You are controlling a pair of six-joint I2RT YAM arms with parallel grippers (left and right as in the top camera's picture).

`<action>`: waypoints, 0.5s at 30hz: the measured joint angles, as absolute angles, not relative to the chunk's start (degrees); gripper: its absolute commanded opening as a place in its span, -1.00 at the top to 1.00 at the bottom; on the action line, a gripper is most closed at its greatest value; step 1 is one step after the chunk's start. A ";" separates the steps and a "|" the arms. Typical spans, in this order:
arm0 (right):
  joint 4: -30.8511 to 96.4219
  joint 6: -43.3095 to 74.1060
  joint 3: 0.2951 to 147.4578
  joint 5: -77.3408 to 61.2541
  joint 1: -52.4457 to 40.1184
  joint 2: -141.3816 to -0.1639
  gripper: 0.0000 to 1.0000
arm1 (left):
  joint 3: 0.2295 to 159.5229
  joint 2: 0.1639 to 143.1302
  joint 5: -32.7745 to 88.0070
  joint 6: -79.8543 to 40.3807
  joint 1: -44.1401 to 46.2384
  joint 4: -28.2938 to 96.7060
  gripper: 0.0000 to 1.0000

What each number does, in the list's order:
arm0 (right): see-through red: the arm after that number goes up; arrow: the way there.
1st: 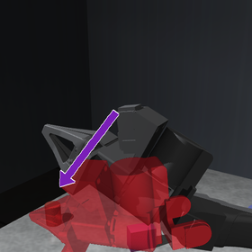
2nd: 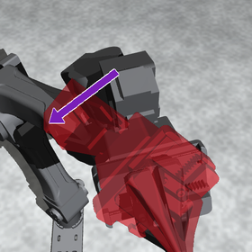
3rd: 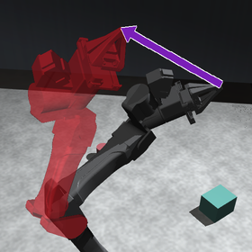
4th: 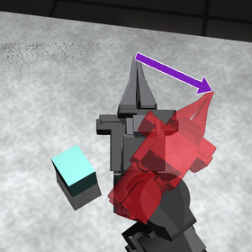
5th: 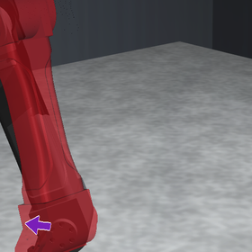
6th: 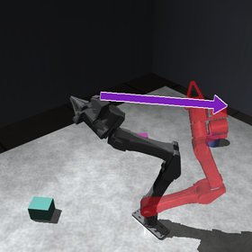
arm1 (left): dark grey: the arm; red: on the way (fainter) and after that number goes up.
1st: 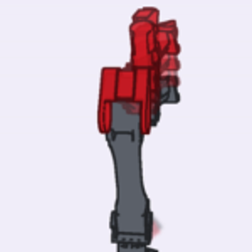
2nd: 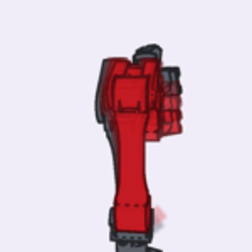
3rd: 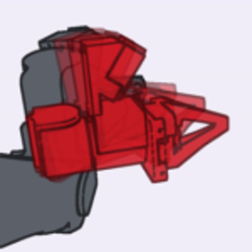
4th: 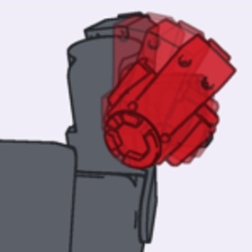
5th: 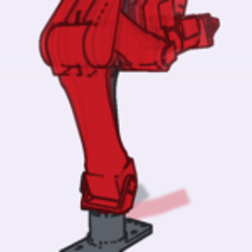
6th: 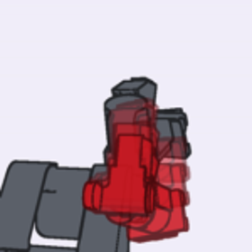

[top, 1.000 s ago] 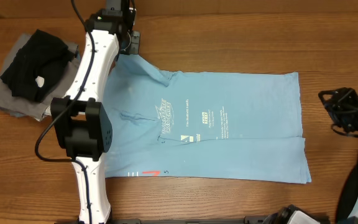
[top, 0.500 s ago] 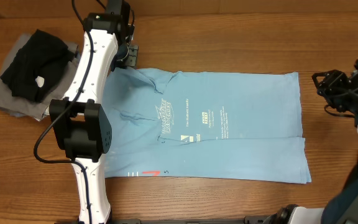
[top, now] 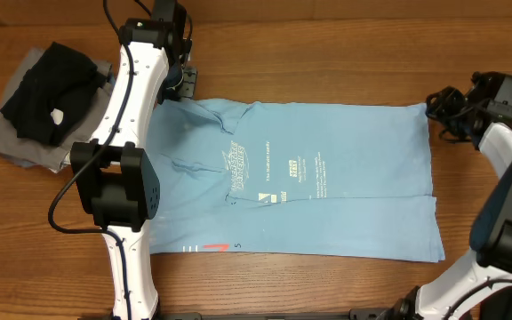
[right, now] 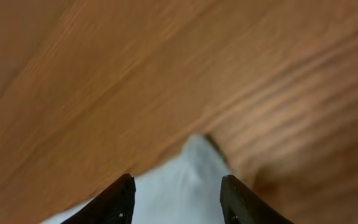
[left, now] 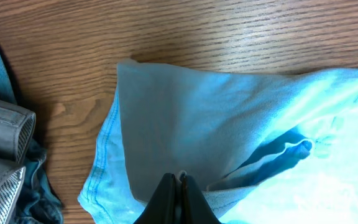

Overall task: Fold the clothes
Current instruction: 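Move the right gripper to the shirt's upper right corner and grasp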

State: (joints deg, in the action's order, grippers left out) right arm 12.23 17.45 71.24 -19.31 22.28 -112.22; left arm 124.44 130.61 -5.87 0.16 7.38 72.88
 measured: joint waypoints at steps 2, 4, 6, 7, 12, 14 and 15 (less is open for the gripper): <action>9.91 17.30 71.50 -18.76 22.31 -113.45 0.05 | 124.44 130.61 -5.87 0.16 7.38 72.93 0.91; 7.57 17.10 71.70 -18.44 22.24 -114.87 0.04 | 124.44 130.61 -5.87 0.16 7.38 73.01 0.92; 5.76 16.88 71.83 -18.39 22.11 -116.29 0.04 | 124.44 130.61 -5.87 0.16 7.38 73.19 0.92; 5.04 16.84 71.90 -18.35 22.00 -117.10 0.04 | 124.44 130.61 -5.87 0.16 7.38 73.17 0.92; 3.64 16.62 71.90 -17.91 20.67 -119.87 0.03 | 124.44 130.61 -5.85 0.16 7.38 73.21 0.92; 3.40 16.58 71.90 -17.78 20.01 -120.38 0.03 | 124.44 130.61 -5.85 0.16 7.38 73.32 0.92; 3.40 16.53 71.90 -17.74 19.66 -120.51 0.03 | 124.44 130.61 -5.85 0.16 7.38 73.32 0.91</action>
State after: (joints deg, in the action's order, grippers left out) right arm 3.40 16.53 71.90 -17.74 19.66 -120.51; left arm 124.44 130.61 -5.85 0.16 7.38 73.32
